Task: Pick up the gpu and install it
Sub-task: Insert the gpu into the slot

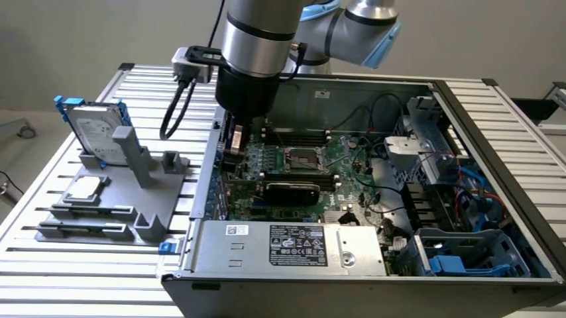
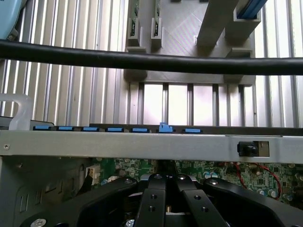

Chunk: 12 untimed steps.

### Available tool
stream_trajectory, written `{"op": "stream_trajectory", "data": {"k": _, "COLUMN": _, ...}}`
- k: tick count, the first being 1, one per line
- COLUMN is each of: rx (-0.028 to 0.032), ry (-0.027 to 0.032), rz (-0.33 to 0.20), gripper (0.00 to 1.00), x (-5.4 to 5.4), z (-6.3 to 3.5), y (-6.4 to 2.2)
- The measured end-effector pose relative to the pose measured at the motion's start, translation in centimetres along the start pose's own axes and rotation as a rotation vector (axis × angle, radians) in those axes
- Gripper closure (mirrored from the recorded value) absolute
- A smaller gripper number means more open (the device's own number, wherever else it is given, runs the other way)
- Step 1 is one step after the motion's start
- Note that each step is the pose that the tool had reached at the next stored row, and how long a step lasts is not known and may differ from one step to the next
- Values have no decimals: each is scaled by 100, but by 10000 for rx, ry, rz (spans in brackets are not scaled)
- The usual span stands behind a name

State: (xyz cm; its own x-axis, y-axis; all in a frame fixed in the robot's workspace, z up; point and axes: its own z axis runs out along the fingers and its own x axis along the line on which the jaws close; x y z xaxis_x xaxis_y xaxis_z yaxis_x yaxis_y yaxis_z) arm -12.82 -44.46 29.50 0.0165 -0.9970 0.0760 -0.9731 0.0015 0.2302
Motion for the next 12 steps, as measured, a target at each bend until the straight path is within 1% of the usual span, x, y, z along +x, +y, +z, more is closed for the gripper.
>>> {"op": "stream_trajectory", "data": {"k": 5, "rx": 3, "ry": -7, "rz": 0, "gripper": 89, "x": -1, "z": -1, "y": 2}}
{"op": "stream_trajectory", "data": {"k": 6, "rx": 6, "ry": -14, "rz": 0, "gripper": 89, "x": -1, "z": -6, "y": 3}}
{"op": "stream_trajectory", "data": {"k": 10, "rx": 3, "ry": -5, "rz": 0, "gripper": 89, "x": 2, "z": -40, "y": 6}}
{"op": "stream_trajectory", "data": {"k": 12, "rx": 17, "ry": -4, "rz": 2, "gripper": 89, "x": 3, "z": -53, "y": 0}}
